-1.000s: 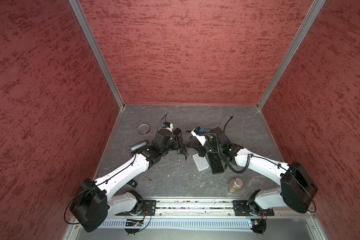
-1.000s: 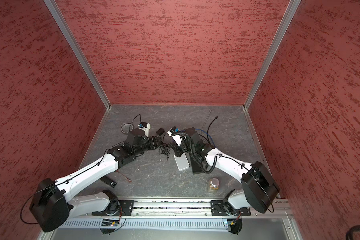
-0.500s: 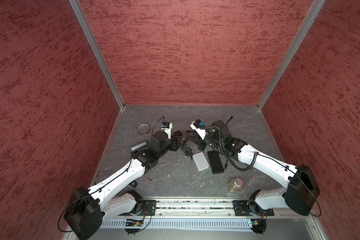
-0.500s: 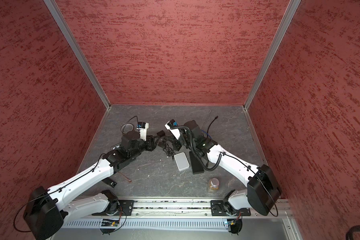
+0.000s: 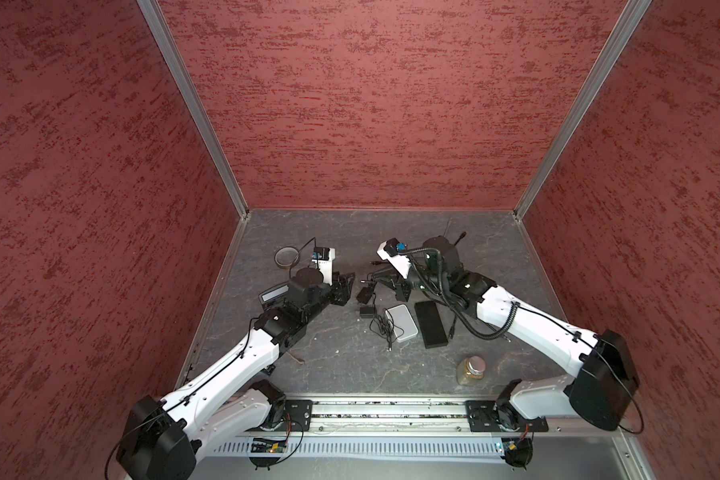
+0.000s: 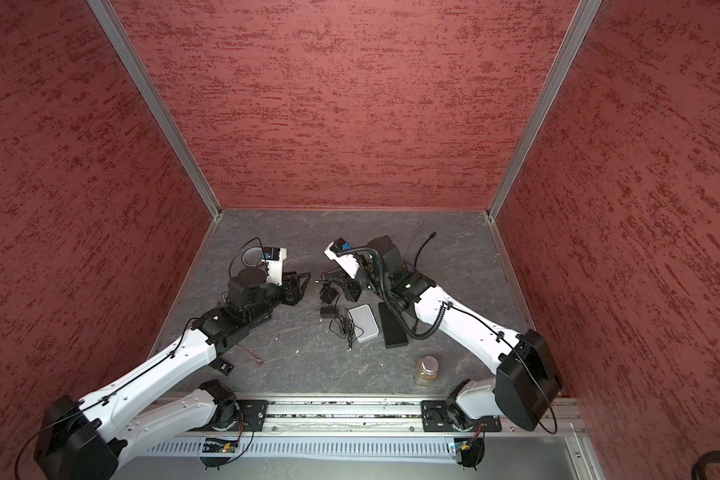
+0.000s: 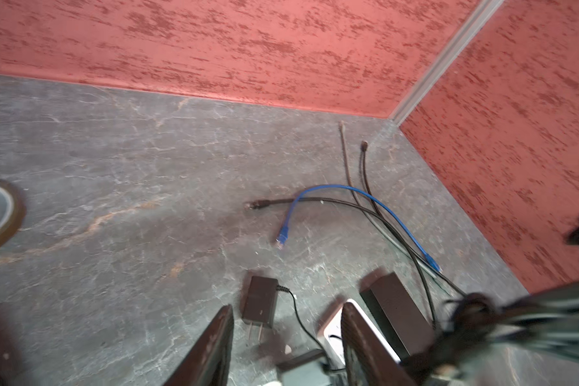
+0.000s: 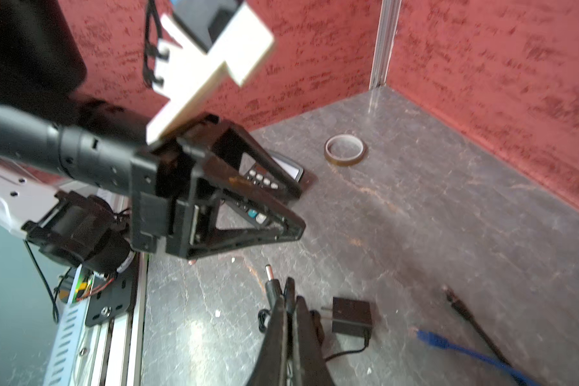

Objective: Insert the plug into the switch port

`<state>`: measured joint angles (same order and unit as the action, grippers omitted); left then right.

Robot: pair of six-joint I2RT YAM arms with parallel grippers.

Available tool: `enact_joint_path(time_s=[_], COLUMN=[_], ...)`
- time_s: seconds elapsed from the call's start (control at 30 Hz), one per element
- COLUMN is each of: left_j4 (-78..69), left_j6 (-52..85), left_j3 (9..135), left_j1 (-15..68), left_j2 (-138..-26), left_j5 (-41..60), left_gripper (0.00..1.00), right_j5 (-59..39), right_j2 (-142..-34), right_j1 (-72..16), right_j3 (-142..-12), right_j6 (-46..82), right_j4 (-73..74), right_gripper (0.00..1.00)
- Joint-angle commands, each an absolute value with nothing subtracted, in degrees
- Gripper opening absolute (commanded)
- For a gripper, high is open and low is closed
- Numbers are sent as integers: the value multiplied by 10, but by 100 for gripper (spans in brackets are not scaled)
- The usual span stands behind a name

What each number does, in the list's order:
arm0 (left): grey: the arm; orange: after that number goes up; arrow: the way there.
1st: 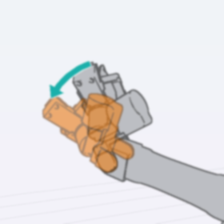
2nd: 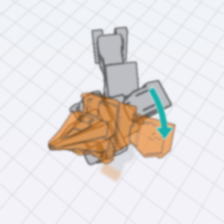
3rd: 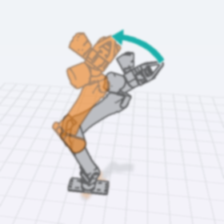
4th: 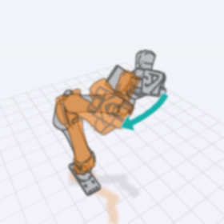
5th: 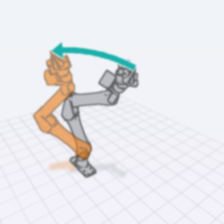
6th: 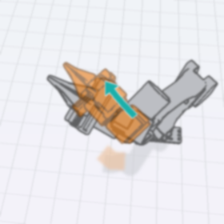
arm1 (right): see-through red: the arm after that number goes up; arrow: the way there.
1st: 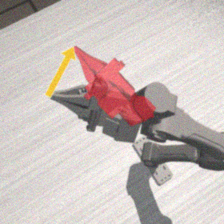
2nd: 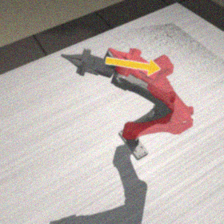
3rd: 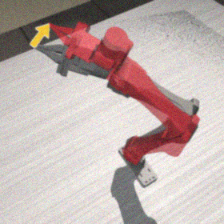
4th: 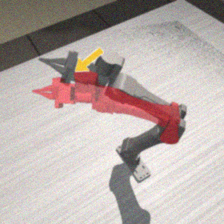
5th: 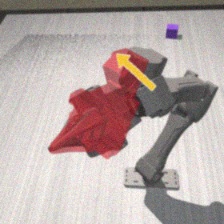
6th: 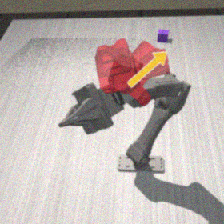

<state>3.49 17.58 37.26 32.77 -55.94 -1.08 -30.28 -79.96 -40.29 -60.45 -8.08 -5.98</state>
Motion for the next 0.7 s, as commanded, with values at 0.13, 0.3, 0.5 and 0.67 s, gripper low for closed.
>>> enact_joint_path(time_s=[0.13, 0.3, 0.5, 0.67], left_j4=[-24, -39, -25, -3], left_j6=[120, 112, 90, 36], left_j3=[346, 345, 348, 338], left_j1=[329, 330, 353, 384], left_j2=[-562, -575, -594, -590], left_j5=[94, 141, 175, 154], left_gripper=[53, 52, 49, 45], right_j5=[-337, -340, -337, -326], right_j2=[-792, -777, -773, -773], right_j1=[-404, -404, -404, -404], right_j3=[-553, -523, -509, -507], right_j6=[-112, -99, -89, -95], right_j4=[-63, -39, -32, -48], right_gripper=[0, 0, 0, 0])
